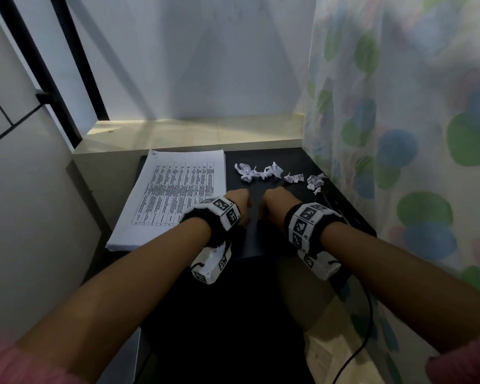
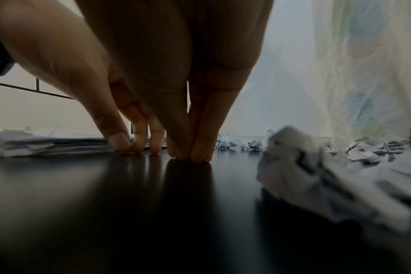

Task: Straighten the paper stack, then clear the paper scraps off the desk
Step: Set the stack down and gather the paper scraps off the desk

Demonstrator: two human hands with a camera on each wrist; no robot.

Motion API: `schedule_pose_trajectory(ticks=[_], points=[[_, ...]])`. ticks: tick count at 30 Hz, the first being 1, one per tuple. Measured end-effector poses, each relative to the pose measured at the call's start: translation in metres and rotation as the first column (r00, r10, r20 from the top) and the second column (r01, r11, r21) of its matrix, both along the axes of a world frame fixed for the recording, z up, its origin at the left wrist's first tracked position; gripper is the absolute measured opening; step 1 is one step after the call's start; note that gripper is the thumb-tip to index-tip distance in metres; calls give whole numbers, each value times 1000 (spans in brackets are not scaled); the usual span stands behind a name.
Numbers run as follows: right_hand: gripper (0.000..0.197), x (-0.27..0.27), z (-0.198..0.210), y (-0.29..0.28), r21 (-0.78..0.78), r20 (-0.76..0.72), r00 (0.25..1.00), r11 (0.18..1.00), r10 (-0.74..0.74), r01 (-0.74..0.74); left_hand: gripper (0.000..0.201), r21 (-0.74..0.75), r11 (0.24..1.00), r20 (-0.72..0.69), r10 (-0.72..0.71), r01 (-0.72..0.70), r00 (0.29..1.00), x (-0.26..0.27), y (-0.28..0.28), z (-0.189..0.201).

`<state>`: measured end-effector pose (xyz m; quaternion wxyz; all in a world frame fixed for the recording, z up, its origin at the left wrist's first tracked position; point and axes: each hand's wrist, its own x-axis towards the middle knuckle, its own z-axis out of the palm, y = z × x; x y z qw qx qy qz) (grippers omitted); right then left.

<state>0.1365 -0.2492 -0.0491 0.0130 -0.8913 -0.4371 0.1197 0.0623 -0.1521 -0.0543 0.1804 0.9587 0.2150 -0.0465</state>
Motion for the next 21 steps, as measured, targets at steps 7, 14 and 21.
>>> schedule_pose_trajectory(ticks=[7, 14, 21], points=[[24, 1, 6, -1, -14, -58, 997, 999, 42, -43, 40, -9, 1000, -29, -10, 10, 1000, -6, 0, -1], [26, 1, 2, -7, 11, -109, 994, 1000, 17, -16, 32, -27, 1000, -54, -9, 8, 998, -1, -8, -1], [22, 32, 11, -38, 312, -294, 951, 931, -94, 188, 33, -4, 1000, -103, 15, -15, 995, 7, -13, -1]])
